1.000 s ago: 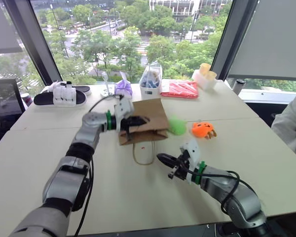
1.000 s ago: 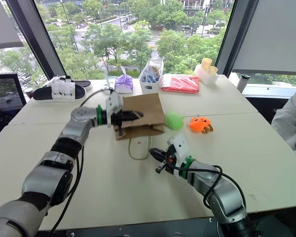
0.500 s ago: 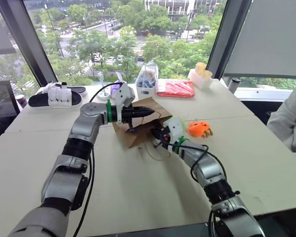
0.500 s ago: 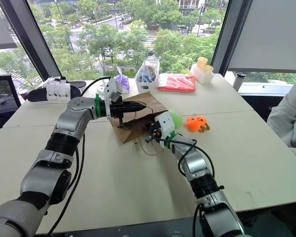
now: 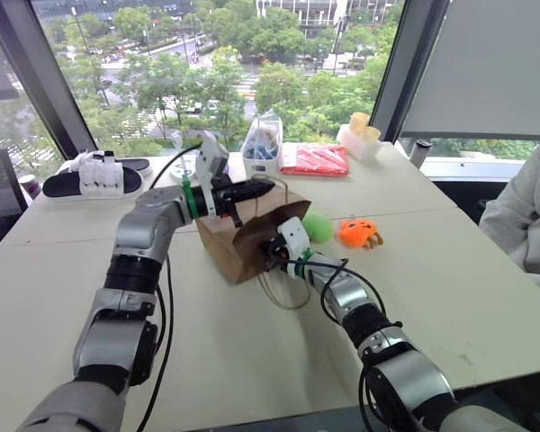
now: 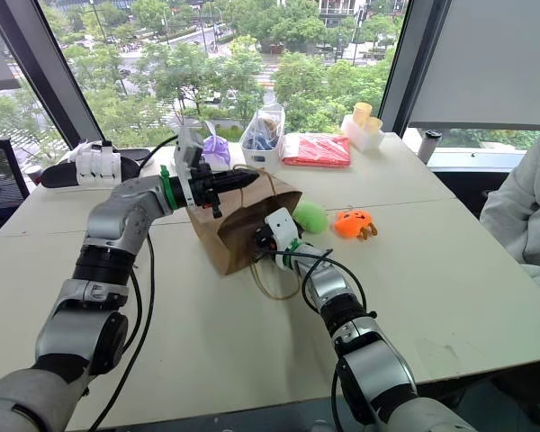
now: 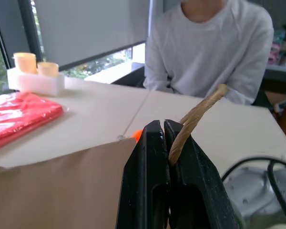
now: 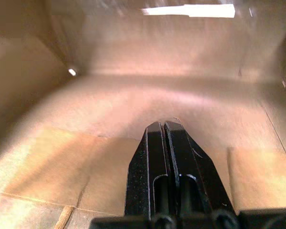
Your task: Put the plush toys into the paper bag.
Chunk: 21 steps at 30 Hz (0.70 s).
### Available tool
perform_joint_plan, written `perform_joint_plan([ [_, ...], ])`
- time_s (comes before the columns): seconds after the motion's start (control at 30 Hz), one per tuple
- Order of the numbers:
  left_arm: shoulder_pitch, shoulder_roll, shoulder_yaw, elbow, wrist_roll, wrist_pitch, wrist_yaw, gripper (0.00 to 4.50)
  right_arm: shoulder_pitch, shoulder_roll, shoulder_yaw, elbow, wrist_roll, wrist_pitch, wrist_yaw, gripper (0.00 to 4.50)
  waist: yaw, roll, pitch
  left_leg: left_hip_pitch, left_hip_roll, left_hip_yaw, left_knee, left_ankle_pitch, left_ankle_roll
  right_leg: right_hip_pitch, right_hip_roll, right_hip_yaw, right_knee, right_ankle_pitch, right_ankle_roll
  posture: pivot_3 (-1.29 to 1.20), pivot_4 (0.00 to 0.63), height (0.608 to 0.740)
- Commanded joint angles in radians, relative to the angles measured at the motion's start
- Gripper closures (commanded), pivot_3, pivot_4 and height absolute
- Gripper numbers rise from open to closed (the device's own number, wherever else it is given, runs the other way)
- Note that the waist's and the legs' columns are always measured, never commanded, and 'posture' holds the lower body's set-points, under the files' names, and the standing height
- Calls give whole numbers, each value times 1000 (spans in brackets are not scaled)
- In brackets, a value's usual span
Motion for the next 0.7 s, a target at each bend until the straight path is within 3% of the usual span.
perform_joint_plan([
  [0.03, -39, 14, 61, -42, -62, 48, 34, 4448, 1, 9, -17, -27, -5, -25, 11, 4500, -4, 0, 0, 0, 0, 0, 0, 0, 0, 0, 0, 0, 0, 0, 0, 0, 150, 740],
  [0.4, -49, -3, 116, -57, -162, 165, 102, 4448, 63, 15, -37, -101, -10, -17, -27, 4500, -13, 0, 0, 0, 0, 0, 1, 0, 0, -1, 0, 1, 4, 0, 0, 0, 150, 740],
  [0.5, -3, -5, 84, -87, -147, 156, 99, 4448, 141, 6, -60, -273, 18, 6, -33, 4500, -12, 0, 0, 0, 0, 0, 1, 0, 0, -1, 0, 1, 5, 0, 0, 0, 150, 740],
  [0.63, 36, -15, 77, -147, -165, 196, 111, 4448, 352, -15, -86, -765, 185, 139, 39, 4500, -8, 0, 0, 0, -1, 0, 0, 0, -1, -2, -1, 1, 5, 0, 0, 0, 150, 740],
  [0.7, 47, -13, 73, -155, -163, 197, 111, 4448, 435, -21, -131, -959, 282, 259, 9, 4500, 0, 0, 0, -1, -1, 0, 0, 0, -1, -3, -1, 1, 5, 0, 0, 0, 150, 740],
])
